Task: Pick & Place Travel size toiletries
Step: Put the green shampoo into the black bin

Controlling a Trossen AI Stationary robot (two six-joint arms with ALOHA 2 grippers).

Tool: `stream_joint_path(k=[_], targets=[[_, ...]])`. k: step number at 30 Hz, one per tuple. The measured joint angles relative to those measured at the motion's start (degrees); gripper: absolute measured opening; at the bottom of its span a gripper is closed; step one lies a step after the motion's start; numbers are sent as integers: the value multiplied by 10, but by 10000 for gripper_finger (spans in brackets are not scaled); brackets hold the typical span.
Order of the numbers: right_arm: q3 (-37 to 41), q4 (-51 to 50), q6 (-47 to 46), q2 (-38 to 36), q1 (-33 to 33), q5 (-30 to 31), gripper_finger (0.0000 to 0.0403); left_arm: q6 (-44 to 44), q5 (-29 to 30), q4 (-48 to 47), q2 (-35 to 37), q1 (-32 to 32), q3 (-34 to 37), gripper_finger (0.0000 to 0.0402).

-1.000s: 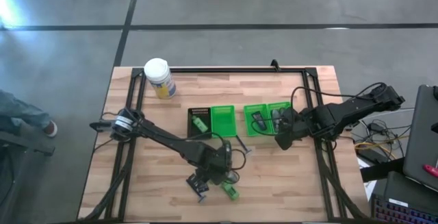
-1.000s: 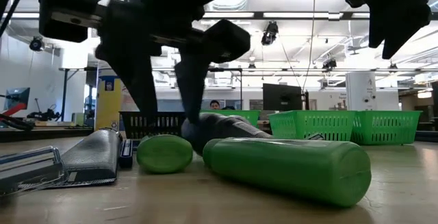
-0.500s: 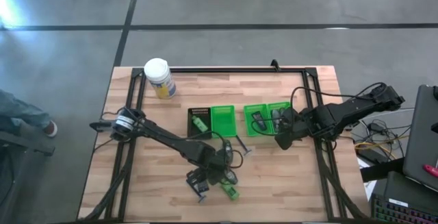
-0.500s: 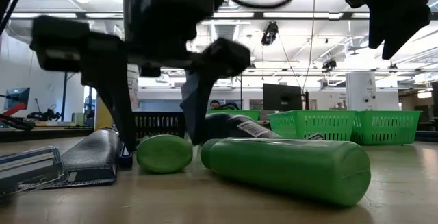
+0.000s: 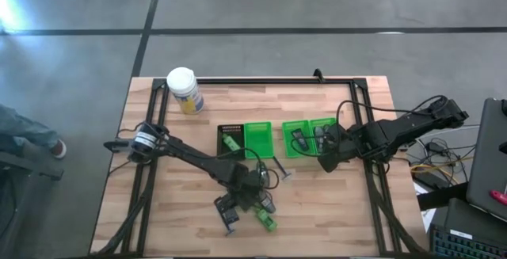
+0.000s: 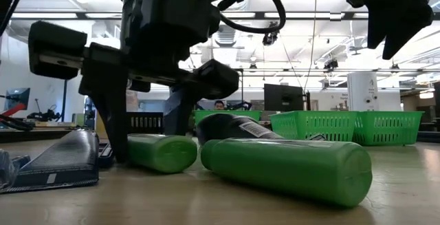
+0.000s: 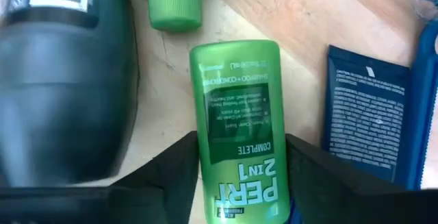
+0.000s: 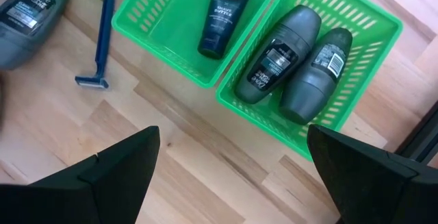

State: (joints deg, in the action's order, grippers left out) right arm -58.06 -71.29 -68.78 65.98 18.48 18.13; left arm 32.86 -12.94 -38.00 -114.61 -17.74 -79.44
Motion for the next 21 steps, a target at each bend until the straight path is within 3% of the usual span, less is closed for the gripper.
stream_joint_path(k=[6,12,17,21], targets=[[0,0,-3,0,0,0,368,-37,1,0,1,1,-2,163],[0,0,-3,0,0,0,368,-129,45,-31,26,1,-21,164],[0,-1,-3,0,0,0,368,-336,98,-42,82,3,-18,161],[0,-1,-1,0,0,0,368,-608,211,-55,140,4,-11,161]])
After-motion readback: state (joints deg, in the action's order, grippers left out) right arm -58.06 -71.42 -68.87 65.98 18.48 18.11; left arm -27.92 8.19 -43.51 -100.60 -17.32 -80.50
